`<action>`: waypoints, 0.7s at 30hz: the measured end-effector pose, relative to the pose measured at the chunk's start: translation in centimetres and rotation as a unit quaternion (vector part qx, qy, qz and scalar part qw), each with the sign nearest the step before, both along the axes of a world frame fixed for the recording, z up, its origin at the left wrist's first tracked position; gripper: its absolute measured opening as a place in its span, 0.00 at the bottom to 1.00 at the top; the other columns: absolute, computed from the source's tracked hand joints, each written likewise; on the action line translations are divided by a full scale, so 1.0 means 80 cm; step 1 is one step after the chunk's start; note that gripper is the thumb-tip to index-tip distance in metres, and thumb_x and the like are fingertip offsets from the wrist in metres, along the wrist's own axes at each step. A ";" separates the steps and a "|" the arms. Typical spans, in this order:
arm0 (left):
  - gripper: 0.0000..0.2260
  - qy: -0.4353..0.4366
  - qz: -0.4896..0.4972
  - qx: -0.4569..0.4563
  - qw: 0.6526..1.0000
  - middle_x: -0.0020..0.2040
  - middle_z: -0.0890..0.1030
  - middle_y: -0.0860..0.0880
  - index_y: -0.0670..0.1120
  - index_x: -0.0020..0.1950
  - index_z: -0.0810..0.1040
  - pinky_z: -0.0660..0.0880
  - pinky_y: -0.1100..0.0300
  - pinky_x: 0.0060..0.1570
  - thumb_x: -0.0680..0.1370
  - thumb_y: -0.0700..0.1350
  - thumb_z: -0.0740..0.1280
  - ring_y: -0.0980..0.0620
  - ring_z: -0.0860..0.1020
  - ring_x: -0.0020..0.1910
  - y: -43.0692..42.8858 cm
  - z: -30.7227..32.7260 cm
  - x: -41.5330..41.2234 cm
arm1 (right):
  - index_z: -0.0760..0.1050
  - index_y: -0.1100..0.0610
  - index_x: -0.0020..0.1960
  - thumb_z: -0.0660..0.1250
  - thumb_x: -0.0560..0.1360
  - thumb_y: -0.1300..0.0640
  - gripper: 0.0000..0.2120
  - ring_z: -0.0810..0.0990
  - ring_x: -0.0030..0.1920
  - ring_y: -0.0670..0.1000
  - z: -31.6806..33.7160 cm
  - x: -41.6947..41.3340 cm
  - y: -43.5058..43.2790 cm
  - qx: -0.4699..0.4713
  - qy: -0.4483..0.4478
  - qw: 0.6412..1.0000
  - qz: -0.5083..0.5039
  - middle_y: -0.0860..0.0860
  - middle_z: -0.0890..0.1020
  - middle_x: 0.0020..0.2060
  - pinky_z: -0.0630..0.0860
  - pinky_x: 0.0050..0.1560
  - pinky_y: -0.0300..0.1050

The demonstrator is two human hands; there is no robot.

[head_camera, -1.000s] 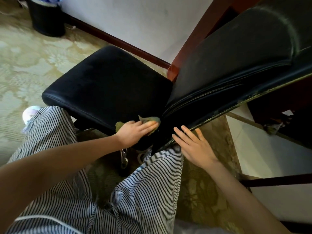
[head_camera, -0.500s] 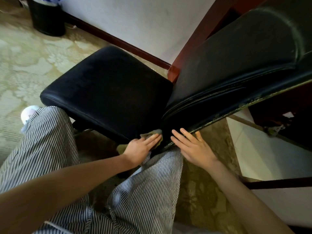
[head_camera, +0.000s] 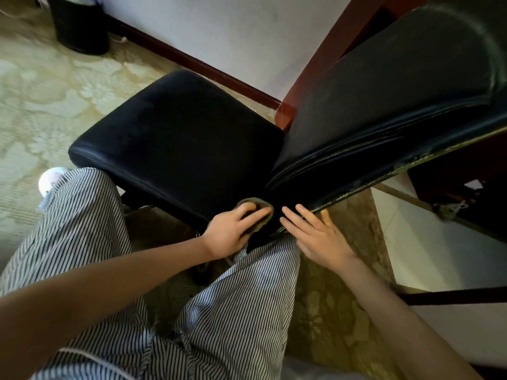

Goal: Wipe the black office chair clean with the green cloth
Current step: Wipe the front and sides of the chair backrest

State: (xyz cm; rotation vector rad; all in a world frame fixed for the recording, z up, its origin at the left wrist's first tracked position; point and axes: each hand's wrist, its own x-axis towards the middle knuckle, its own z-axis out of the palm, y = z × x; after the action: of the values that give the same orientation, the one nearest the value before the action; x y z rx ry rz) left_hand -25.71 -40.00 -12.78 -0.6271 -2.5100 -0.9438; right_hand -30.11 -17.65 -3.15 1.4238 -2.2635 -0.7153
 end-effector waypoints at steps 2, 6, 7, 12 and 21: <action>0.26 -0.001 -0.013 0.000 1.000 0.60 0.73 0.42 0.45 0.71 0.63 0.77 0.63 0.36 0.73 0.47 0.56 0.50 0.80 0.43 0.016 0.015 -0.004 | 0.66 0.55 0.64 0.64 0.70 0.57 0.23 0.46 0.76 0.50 -0.003 -0.002 0.003 -0.016 0.011 1.000 0.020 0.50 0.64 0.68 0.44 0.71 0.54; 0.31 -0.046 -0.040 0.022 0.998 0.69 0.68 0.41 0.47 0.75 0.54 0.78 0.57 0.47 0.74 0.42 0.62 0.45 0.78 0.56 0.043 -0.005 0.000 | 0.65 0.54 0.65 0.55 0.71 0.57 0.22 0.52 0.73 0.51 0.000 -0.001 0.004 0.003 0.008 1.000 0.006 0.50 0.64 0.68 0.40 0.72 0.52; 0.33 -0.069 -0.044 0.028 0.996 0.71 0.65 0.42 0.48 0.75 0.50 0.76 0.57 0.51 0.75 0.40 0.64 0.45 0.75 0.60 0.046 -0.013 0.003 | 0.65 0.54 0.66 0.54 0.72 0.57 0.23 0.55 0.72 0.52 0.001 -0.001 0.004 0.009 0.009 1.000 0.003 0.50 0.64 0.69 0.38 0.72 0.52; 0.32 -0.153 -0.054 0.015 0.987 0.75 0.56 0.49 0.52 0.74 0.43 0.73 0.59 0.57 0.78 0.41 0.60 0.49 0.70 0.65 0.040 -0.023 0.005 | 0.66 0.55 0.67 0.65 0.71 0.59 0.25 0.55 0.72 0.51 0.004 0.000 0.003 0.002 0.016 1.000 0.008 0.51 0.64 0.69 0.37 0.72 0.52; 0.24 -0.203 -0.112 -0.005 0.973 0.69 0.65 0.51 0.50 0.74 0.61 0.71 0.59 0.61 0.78 0.41 0.60 0.52 0.71 0.62 -0.009 0.010 -0.019 | 0.77 0.56 0.62 0.79 0.58 0.58 0.34 0.64 0.68 0.54 0.012 0.023 -0.010 -0.014 0.016 0.998 -0.053 0.53 0.75 0.65 0.57 0.68 0.57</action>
State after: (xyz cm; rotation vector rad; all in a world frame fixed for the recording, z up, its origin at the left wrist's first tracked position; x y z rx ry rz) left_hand -27.22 -40.71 -12.00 -0.8012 -2.8431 -1.2508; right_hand -28.29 -18.49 -2.18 1.2774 -2.3297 -0.7297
